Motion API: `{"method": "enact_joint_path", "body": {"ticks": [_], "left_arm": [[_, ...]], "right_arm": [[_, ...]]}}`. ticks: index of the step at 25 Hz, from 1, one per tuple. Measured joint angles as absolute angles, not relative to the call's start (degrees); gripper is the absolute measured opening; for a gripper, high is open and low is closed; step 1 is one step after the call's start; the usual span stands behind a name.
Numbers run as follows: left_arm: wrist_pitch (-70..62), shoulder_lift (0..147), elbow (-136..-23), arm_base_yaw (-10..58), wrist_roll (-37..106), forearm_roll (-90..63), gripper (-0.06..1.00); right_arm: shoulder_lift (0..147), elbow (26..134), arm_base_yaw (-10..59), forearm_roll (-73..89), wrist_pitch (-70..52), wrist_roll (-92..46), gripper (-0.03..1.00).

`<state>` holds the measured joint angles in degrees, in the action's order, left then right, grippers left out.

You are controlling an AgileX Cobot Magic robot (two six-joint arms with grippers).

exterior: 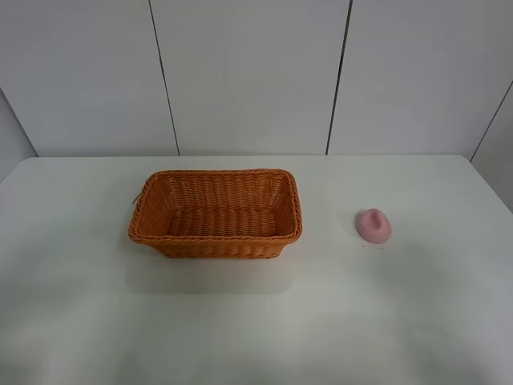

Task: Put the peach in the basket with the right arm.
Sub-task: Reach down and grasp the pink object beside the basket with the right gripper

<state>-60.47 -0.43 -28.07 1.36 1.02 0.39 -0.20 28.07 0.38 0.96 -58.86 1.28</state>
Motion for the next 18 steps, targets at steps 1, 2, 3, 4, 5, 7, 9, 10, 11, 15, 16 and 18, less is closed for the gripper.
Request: {"method": "enact_joint_path", "body": {"ticks": [1, 2, 3, 4, 5, 7, 9, 10, 11, 15, 16, 18], "left_arm": [[-60.47, -0.43, -28.07, 1.36, 1.02, 0.39, 0.99], [-60.47, -0.43, -28.07, 1.36, 1.02, 0.39, 0.99], [-60.47, -0.43, -28.07, 1.36, 1.02, 0.39, 0.99], [-60.47, -0.43, -28.07, 1.36, 1.02, 0.39, 0.99], [-60.47, -0.43, -28.07, 1.36, 1.02, 0.39, 0.99], [-60.47, -0.43, -28.07, 1.36, 1.02, 0.39, 0.99], [-60.47, -0.43, -28.07, 1.36, 1.02, 0.39, 0.99], [-60.47, -0.43, -28.07, 1.36, 1.02, 0.39, 0.99], [-60.47, -0.43, -28.07, 1.36, 1.02, 0.39, 0.99], [-60.47, -0.43, -28.07, 1.36, 1.02, 0.39, 0.99], [-60.47, -0.43, -28.07, 1.36, 1.02, 0.39, 0.99], [-60.47, -0.43, -28.07, 1.36, 1.02, 0.39, 0.99]], "right_arm": [[-0.20, 28.07, 0.38, 1.02, -58.86, 1.28, 0.70], [-0.20, 28.07, 0.38, 1.02, -58.86, 1.28, 0.70], [-0.20, 28.07, 0.38, 1.02, -58.86, 1.28, 0.70], [-0.20, 28.07, 0.38, 1.07, -58.86, 1.28, 0.70], [-0.20, 28.07, 0.38, 1.07, -58.86, 1.28, 0.70], [-0.20, 28.07, 0.38, 1.07, -58.86, 1.28, 0.70], [-0.20, 28.07, 0.38, 1.07, -58.86, 1.28, 0.70], [-0.20, 28.07, 0.38, 1.07, -58.86, 1.28, 0.70], [-0.20, 28.07, 0.38, 1.01, -58.86, 1.28, 0.70], [4.56, 28.71, 0.38, 0.98, -58.82, 1.28, 0.70], [7.54, 29.11, 0.38, 0.98, -58.69, 1.28, 0.70], [14.22, 30.41, 0.38, 0.98, -57.93, 1.28, 0.70]]}}
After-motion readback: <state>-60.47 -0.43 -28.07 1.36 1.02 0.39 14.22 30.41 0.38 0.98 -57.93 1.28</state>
